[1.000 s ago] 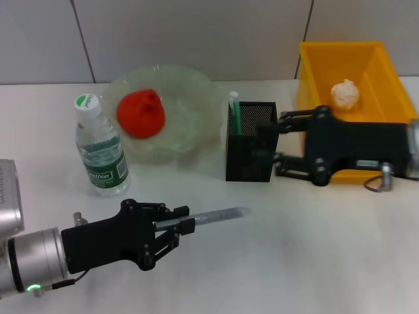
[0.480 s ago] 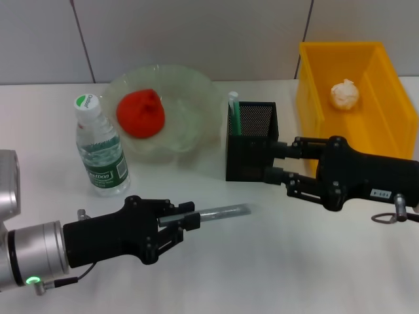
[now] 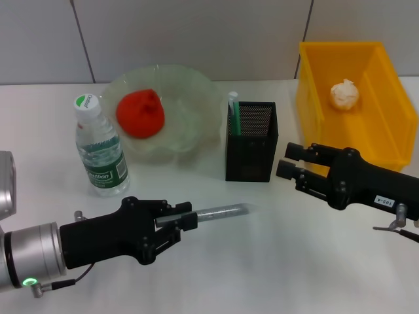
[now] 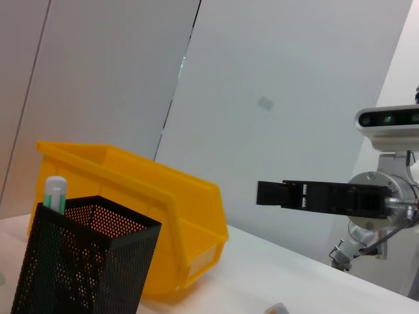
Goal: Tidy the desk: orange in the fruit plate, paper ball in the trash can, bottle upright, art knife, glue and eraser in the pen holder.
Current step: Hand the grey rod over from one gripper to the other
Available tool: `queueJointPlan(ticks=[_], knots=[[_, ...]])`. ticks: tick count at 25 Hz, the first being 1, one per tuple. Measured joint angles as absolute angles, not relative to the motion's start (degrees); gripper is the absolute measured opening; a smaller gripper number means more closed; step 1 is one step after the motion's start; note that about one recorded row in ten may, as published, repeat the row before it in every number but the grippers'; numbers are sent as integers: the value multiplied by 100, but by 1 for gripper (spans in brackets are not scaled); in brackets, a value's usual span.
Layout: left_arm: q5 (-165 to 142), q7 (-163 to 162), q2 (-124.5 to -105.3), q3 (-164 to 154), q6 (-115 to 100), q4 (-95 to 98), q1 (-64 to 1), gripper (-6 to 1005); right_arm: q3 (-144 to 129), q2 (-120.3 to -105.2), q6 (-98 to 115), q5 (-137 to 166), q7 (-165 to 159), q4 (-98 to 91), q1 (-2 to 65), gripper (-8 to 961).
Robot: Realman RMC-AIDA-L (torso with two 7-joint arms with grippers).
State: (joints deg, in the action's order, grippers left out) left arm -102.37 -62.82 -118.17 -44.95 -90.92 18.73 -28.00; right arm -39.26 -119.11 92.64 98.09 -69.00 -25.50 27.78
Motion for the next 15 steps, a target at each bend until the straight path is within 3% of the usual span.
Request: queueJointPlan(ticks=[4, 15], knots=[[-10237, -6276, -11816, -4495, -9093, 1899, -2790, 182, -3906, -11891, 9212, 9836, -7016, -2512, 2752, 471], [-10265, -6347, -11778, -4540, -9432, 2093, -2795, 182, -3963, -11828, 9900, 9888, -7003, -2557, 2442, 692]])
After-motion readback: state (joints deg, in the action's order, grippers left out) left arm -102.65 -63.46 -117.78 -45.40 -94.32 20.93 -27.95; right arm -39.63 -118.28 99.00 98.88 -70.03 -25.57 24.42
